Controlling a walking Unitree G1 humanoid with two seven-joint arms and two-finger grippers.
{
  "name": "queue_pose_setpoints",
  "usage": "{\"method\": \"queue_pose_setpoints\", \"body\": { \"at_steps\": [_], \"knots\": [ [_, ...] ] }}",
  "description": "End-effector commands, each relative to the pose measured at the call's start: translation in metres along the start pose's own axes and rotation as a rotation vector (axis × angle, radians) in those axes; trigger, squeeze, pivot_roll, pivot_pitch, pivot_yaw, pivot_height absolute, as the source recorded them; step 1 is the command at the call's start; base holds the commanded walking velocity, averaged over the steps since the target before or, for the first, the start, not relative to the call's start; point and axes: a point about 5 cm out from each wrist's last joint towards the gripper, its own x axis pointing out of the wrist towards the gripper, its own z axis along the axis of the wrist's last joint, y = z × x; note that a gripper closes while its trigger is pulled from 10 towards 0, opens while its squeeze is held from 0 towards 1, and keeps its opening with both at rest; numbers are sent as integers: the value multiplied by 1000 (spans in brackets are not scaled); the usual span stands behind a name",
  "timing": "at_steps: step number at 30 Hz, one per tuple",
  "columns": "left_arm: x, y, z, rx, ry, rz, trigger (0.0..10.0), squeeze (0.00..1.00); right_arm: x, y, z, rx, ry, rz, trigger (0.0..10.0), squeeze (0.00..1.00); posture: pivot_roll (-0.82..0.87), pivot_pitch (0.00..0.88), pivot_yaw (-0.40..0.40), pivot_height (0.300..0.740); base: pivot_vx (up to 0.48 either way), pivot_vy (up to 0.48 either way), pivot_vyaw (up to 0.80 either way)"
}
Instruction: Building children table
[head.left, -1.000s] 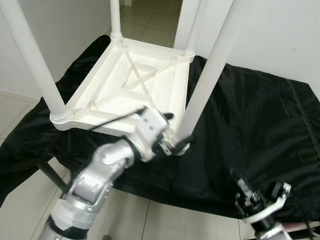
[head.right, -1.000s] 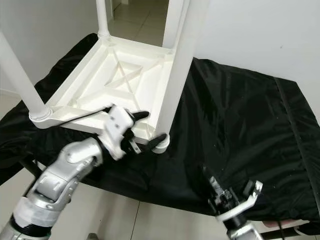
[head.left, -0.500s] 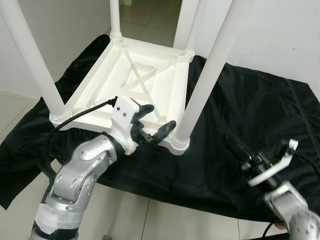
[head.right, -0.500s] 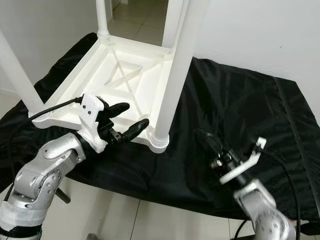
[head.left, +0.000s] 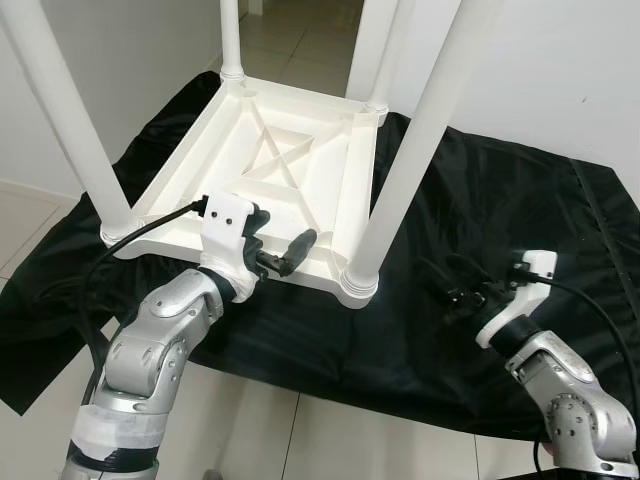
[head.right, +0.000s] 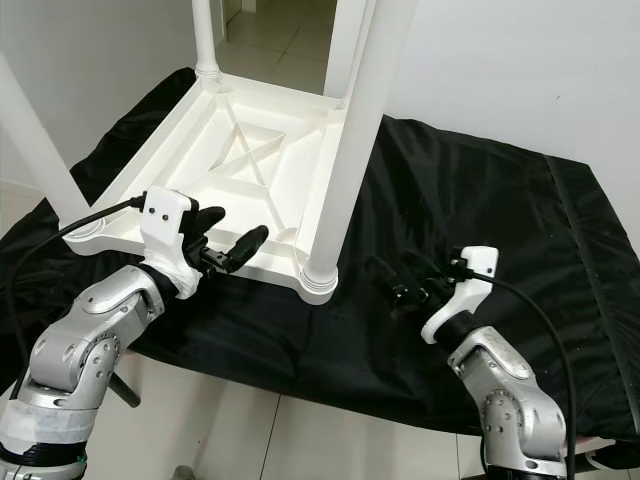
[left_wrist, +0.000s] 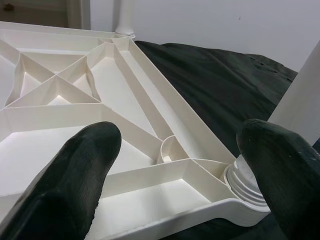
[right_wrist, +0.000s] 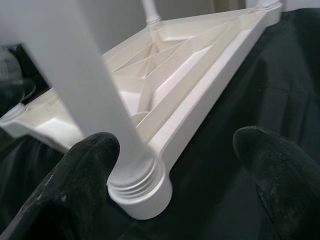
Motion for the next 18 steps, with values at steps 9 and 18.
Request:
{"method": "queue_pose_setpoints", "body": {
  "at_steps": [9, 18],
  "knots": [
    [3, 3, -6, 28, 5, 92, 10000, 0, 1, 1, -2, -95, -23, -70, 10000, 0, 17, 34, -123, 740, 0, 0, 0],
    [1, 12, -19, 33, 34, 229, 10000, 0, 7, 13, -13, -147, -62, -163, 10000, 0, 11, 35, -115, 740, 0, 0, 0]
  ]
}}
